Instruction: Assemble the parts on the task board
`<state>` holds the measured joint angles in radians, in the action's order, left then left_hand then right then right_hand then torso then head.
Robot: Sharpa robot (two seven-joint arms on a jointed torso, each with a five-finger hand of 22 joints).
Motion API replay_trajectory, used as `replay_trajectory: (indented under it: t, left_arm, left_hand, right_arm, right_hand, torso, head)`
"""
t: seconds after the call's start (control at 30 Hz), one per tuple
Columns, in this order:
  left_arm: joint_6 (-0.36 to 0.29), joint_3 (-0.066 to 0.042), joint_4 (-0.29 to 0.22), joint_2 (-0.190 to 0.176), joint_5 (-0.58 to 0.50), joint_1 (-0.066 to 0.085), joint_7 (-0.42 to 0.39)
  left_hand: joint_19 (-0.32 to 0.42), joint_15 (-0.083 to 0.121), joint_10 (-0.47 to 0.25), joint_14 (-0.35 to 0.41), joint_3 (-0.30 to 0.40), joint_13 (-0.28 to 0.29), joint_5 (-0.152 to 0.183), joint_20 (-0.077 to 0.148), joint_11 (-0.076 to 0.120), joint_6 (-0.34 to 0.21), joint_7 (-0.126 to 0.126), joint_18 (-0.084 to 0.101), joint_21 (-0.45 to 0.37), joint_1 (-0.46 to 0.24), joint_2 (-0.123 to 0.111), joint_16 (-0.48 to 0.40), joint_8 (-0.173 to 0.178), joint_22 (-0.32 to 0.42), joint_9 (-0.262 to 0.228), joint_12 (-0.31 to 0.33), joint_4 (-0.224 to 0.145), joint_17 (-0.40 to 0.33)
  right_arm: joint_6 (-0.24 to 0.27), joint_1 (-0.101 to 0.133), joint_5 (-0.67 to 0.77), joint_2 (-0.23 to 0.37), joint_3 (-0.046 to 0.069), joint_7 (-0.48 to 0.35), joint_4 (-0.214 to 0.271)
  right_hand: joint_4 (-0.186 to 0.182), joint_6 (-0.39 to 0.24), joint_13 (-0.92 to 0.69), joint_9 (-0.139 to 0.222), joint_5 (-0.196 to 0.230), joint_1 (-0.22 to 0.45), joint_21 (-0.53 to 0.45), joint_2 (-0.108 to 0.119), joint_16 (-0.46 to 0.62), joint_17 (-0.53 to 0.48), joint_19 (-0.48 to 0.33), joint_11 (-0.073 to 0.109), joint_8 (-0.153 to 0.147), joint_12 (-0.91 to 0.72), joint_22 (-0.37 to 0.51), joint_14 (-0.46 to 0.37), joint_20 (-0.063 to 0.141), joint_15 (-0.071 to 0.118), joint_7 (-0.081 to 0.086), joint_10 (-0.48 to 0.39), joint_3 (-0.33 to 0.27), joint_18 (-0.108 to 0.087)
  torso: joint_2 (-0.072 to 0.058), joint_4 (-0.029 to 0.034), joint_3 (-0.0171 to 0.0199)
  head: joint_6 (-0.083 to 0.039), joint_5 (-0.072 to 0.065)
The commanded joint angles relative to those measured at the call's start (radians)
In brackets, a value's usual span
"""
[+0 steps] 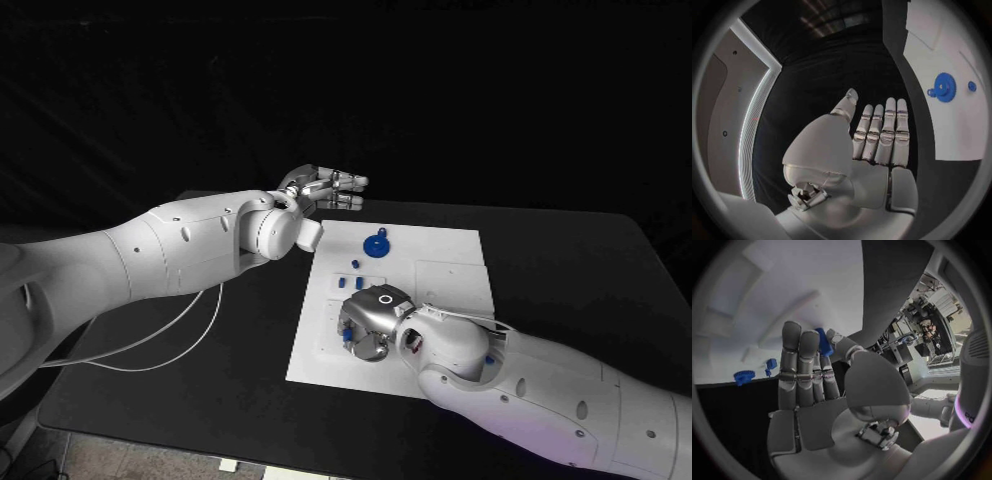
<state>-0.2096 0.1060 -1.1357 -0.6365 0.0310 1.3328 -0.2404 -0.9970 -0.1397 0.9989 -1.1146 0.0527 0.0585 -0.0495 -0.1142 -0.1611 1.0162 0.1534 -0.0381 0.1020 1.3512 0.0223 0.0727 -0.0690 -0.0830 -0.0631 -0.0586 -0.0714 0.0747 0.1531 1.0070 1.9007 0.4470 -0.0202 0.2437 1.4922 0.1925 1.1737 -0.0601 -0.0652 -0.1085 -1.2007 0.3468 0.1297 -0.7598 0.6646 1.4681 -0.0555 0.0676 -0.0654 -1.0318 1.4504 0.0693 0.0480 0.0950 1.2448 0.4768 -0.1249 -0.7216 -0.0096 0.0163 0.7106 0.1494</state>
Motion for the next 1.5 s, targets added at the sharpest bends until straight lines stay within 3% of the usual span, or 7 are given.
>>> replay_trajectory:
  t: [0.03,0.57,0.93,1.07,1.17,1.37,1.5]
  left_arm:
    - [0.015,-0.001,0.000,0.001,-0.001,0.002,-0.005]
    - [0.016,-0.001,0.004,0.002,-0.001,0.003,-0.002]
    - [0.017,-0.001,0.011,0.001,-0.001,0.002,-0.001]
    - [0.014,-0.001,0.014,-0.002,-0.001,0.002,-0.003]
    - [0.002,-0.001,0.014,-0.006,-0.002,0.002,-0.019]
    - [-0.019,-0.001,0.018,-0.017,-0.008,0.001,-0.042]
    - [-0.039,-0.001,0.019,-0.025,-0.014,-0.002,-0.058]
  left_hand:
    - [-0.003,0.001,-0.002,0.004,0.000,0.000,0.000,-0.007,-0.002,-0.008,-0.002,-0.015,0.003,-0.005,-0.003,-0.003,-0.002,0.001,0.000,-0.006,0.006,-0.001]
    - [-0.007,0.001,-0.001,0.002,-0.002,0.000,0.000,-0.006,-0.001,-0.009,-0.002,-0.016,0.005,-0.002,-0.001,-0.003,-0.002,0.001,0.000,-0.006,0.004,-0.001]
    - [-0.006,0.001,-0.002,0.003,-0.002,0.000,0.000,-0.006,-0.002,-0.010,-0.002,-0.016,0.004,-0.002,-0.001,-0.003,-0.002,0.001,0.000,-0.006,0.004,-0.001]
    - [-0.006,0.001,-0.002,0.003,-0.002,0.000,0.000,-0.006,-0.002,-0.010,-0.002,-0.016,0.004,-0.002,-0.001,-0.003,-0.002,0.001,0.000,-0.006,0.004,-0.001]
    - [-0.007,0.002,0.003,0.000,-0.007,0.001,0.001,-0.005,0.000,-0.005,-0.004,-0.016,0.004,-0.008,-0.004,-0.002,-0.004,0.001,0.000,-0.006,0.008,-0.001]
    - [-0.014,0.005,0.011,-0.008,-0.021,0.000,0.002,0.000,0.002,0.000,-0.005,-0.010,0.002,-0.015,-0.018,-0.005,0.000,0.002,-0.001,-0.003,0.027,-0.005]
    - [-0.037,0.025,0.082,-0.063,-0.048,0.003,0.002,0.011,0.024,-0.009,-0.004,-0.013,0.012,-0.049,-0.032,0.021,0.001,-0.003,-0.001,-0.025,0.053,0.004]
  right_arm:
    - [0.009,-0.002,-0.021,0.001,-0.001,-0.014,0.004]
    - [0.082,-0.004,-0.035,0.010,-0.001,-0.009,0.009]
    - [0.160,-0.005,-0.106,0.053,0.008,-0.039,0.060]
    - [0.177,-0.004,-0.175,0.090,0.040,-0.050,0.095]
    - [0.178,-0.004,-0.309,0.132,0.089,-0.065,0.124]
    - [0.186,0.000,-0.543,0.239,0.192,-0.130,0.159]
    - [0.171,0.003,-0.633,0.299,0.224,-0.141,0.166]
  right_hand:
    - [-0.003,-0.023,0.001,0.001,-0.002,-0.005,-0.003,0.017,-0.002,-0.002,0.037,-0.007,-0.005,0.005,0.006,-0.001,-0.011,-0.014,0.006,-0.027,-0.021,-0.012]
    - [-0.007,-0.112,-0.001,0.002,-0.002,-0.052,-0.013,0.048,-0.005,-0.023,0.032,-0.041,-0.004,-0.003,0.043,-0.017,-0.030,-0.033,0.034,-0.159,-0.093,-0.032]
    - [-0.192,-0.214,0.001,0.004,-0.003,-0.166,-0.023,0.098,-0.014,-0.036,0.034,-0.059,-0.006,-0.002,0.079,-0.026,-0.045,-0.046,-0.005,-0.245,-0.308,-0.050]
    - [-0.278,-0.258,0.001,0.005,-0.007,-0.190,-0.024,0.111,-0.017,-0.038,0.034,-0.061,-0.008,-0.002,0.088,-0.028,-0.047,-0.048,-0.010,-0.247,-0.381,-0.053]
    - [-0.328,-0.252,0.001,0.005,0.027,-0.202,-0.025,0.115,-0.017,-0.040,0.032,-0.063,-0.007,-0.001,0.091,-0.031,-0.048,-0.049,-0.009,-0.256,-0.396,-0.055]
    - [-0.255,-0.152,-0.004,0.001,0.006,-0.168,-0.023,0.024,-0.022,-0.039,0.035,-0.032,-0.001,-0.057,0.088,-0.029,-0.036,-0.030,0.044,-0.121,-0.334,-0.047]
    - [-0.213,-0.092,-0.017,-0.003,-0.067,-0.165,0.005,-0.022,-0.033,-0.033,0.044,0.035,0.006,-0.113,0.077,-0.005,-0.004,0.010,0.011,0.074,-0.280,-0.033]
  torso:
    - [0.000,-0.0001,0.0002]
    - [0.000,0.0007,0.0005]
    - [0.002,-0.0021,0.0012]
    - [0.002,-0.0036,0.0018]
    - [0.002,-0.0055,0.0033]
    - [0.009,-0.0129,0.0023]
    - [0.013,-0.0213,0.0067]
  head:
    - [0.000,0.001]
    - [0.001,-0.002]
    - [-0.004,-0.005]
    - [-0.009,-0.011]
    - [-0.013,-0.016]
    - [-0.030,-0.044]
    - [-0.034,-0.058]
